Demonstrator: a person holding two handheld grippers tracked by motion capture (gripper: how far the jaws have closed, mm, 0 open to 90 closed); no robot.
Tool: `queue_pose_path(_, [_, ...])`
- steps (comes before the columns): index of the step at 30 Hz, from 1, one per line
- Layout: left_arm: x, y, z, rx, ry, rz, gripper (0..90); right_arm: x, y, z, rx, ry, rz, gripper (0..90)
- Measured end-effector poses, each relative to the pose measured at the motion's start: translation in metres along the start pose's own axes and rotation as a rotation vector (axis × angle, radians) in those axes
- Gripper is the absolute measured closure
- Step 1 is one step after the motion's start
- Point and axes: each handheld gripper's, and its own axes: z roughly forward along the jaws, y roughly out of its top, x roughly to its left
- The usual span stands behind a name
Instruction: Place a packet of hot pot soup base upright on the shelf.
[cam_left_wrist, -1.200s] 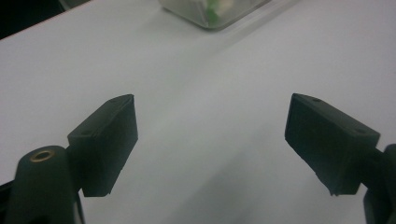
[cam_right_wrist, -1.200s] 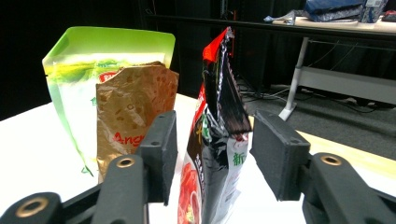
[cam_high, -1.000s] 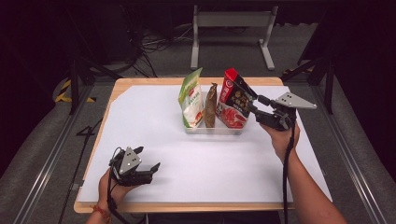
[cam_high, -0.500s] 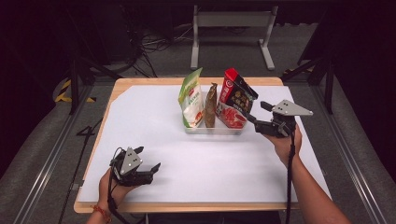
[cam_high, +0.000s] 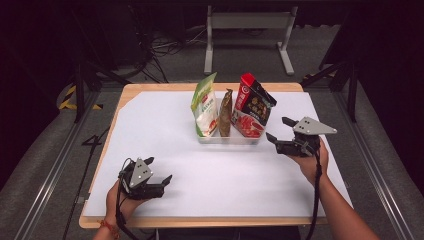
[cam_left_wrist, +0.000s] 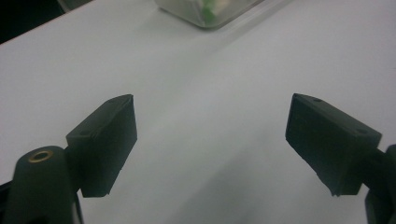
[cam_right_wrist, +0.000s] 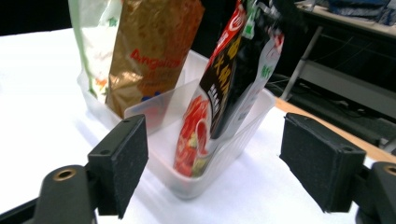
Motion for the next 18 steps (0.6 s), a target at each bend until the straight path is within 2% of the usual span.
queue_pose_path(5, [0.0,0.0,0.0,-0.001,0.002,-0.001,17.3,0.002,-0.006,-0.003,0.001,0.004,-0.009,21.8])
queue_pose_path(7, [-0.001,0.0,0.0,-0.003,0.003,0.001,17.3,0.004,-0.009,-0.005,0.011,-0.003,-0.028,21.4])
queue_pose_path(18, [0.0,0.0,0.0,0.0,0.001,0.005,17.2,0.009,-0.024,-0.015,0.038,0.024,-0.05,19.9])
